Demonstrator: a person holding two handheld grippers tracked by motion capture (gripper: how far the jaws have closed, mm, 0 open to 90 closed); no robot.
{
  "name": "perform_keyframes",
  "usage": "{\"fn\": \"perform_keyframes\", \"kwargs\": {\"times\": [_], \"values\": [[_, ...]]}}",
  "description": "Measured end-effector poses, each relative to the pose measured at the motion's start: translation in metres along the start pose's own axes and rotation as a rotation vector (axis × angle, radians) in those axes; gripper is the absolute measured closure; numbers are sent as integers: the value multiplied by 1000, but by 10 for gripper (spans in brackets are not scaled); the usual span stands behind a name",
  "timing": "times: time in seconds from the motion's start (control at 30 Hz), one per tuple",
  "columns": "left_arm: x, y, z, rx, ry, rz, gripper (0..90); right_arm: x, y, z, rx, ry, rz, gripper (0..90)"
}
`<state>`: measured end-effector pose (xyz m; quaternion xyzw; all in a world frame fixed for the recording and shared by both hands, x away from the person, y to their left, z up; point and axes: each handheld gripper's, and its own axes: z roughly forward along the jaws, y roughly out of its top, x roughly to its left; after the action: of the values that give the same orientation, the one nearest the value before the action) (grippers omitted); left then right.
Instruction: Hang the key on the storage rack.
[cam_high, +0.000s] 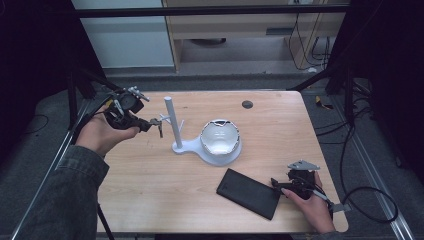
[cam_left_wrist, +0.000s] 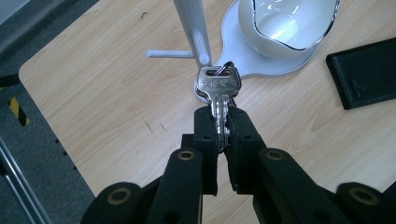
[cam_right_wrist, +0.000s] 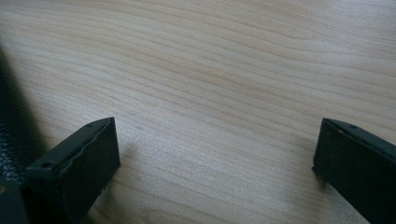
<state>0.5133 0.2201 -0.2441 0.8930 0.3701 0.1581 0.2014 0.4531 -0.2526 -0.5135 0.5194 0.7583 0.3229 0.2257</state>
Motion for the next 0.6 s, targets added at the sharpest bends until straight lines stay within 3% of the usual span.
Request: {"fn": "perform_keyframes", "kwargs": {"times": [0.6], "values": [[7, 6, 8, 17, 14, -10, 832, 0, 0, 0, 1, 3, 3, 6]]}}
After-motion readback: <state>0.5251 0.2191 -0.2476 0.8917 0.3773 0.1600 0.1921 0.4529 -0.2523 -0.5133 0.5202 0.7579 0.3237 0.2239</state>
